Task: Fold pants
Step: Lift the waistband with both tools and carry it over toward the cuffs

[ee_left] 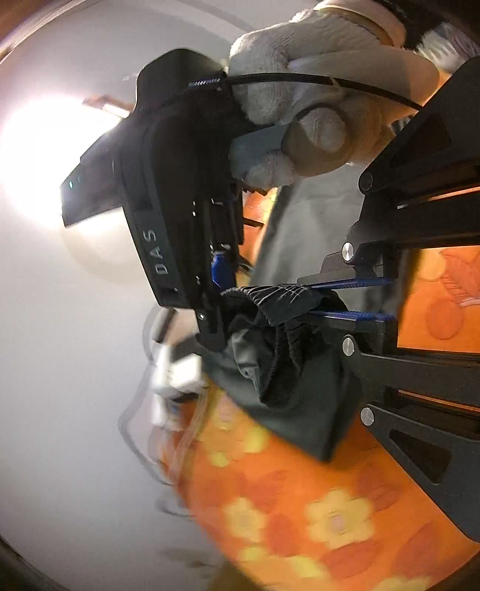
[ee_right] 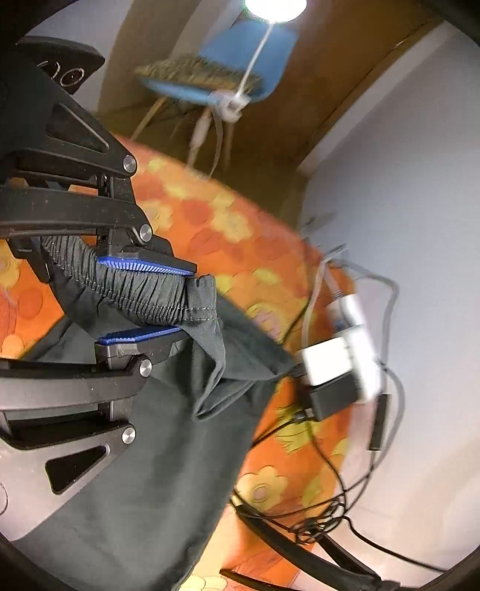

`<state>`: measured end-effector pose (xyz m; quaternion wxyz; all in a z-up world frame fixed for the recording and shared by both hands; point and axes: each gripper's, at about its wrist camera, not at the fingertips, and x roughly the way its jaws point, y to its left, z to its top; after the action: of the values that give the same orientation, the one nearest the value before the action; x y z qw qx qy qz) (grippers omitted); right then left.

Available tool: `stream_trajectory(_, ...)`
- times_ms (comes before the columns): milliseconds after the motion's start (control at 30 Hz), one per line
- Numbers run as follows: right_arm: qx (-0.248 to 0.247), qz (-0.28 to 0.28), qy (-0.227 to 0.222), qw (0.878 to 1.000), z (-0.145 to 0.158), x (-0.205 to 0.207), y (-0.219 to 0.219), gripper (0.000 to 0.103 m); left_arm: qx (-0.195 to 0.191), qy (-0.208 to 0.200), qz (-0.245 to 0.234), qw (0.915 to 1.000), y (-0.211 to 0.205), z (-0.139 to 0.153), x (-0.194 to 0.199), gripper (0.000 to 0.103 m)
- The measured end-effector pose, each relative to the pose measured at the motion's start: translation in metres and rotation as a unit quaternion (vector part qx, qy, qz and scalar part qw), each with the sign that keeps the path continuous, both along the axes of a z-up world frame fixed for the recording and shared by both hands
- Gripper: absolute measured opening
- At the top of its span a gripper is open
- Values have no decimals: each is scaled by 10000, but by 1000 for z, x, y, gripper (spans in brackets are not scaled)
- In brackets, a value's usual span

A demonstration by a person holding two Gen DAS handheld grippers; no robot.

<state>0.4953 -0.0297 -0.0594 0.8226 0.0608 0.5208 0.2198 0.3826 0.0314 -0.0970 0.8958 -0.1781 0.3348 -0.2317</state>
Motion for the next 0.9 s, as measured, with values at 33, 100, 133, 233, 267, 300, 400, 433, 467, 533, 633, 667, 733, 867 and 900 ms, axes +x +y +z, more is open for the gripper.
stream_trajectory(33, -111, -9, 21, 9999, -6, -1, 1, 27, -100, 123, 33, 9999, 4, -7, 4, 9)
stream_trajectory(100, -339, -46, 126, 9993, -21, 4, 8, 27, -316, 349, 103, 9988, 10, -21, 8, 9)
stream_trajectory(133, -398, -36, 161, 9991, -25, 5, 10, 27, -424, 433, 122, 9981, 11, -24, 7, 9)
stream_trajectory(233, -726, 108, 301, 9968, -40, 10, 22, 28, -614, 541, 97, 9966, 10, -29, 0, 9)
stream_trajectory(267, -903, 138, 350, 9952, -44, 12, 25, 29, -635, 561, 79, 9964, 9, -31, 0, 9)
stream_trajectory(300, -1053, 190, 383, 9935, -47, 12, 29, 30, -663, 594, 57, 9960, 8, -34, 1, 9)
stream_trajectory(400, -1364, 308, 424, 9893, -50, 12, 36, 41, -699, 605, 9, 9957, 8, -37, 3, 9)
stream_trajectory(433, -1389, 336, 428, 9888, -50, 11, 39, 44, -707, 595, 1, 9957, 8, -37, 4, 9)
stream_trajectory(467, -1410, 354, 423, 9885, -49, 10, 41, 49, -710, 608, 8, 9956, 8, -38, 5, 9)
stream_trajectory(533, -1442, 384, 418, 9879, -48, 11, 46, 55, -714, 621, 3, 9955, 8, -38, 5, 9)
stream_trajectory(633, -1531, 545, 504, 9854, -53, 12, 59, 61, -685, 590, 31, 9959, 7, -36, 4, 9)
stream_trajectory(667, -1632, 588, 497, 9836, -57, 12, 63, 61, -682, 588, 38, 9959, 7, -36, 3, 9)
stream_trajectory(733, -1784, 660, 552, 9802, -67, 13, 69, 61, -675, 605, 52, 9959, 6, -35, 2, 8)
stream_trajectory(867, -2000, 715, 540, 9757, -79, 13, 72, 61, -597, 650, 62, 9961, 4, -36, 5, 8)
stream_trajectory(900, -1977, 711, 491, 9765, -78, 13, 71, 61, -564, 647, 58, 9963, 2, -36, 4, 8)
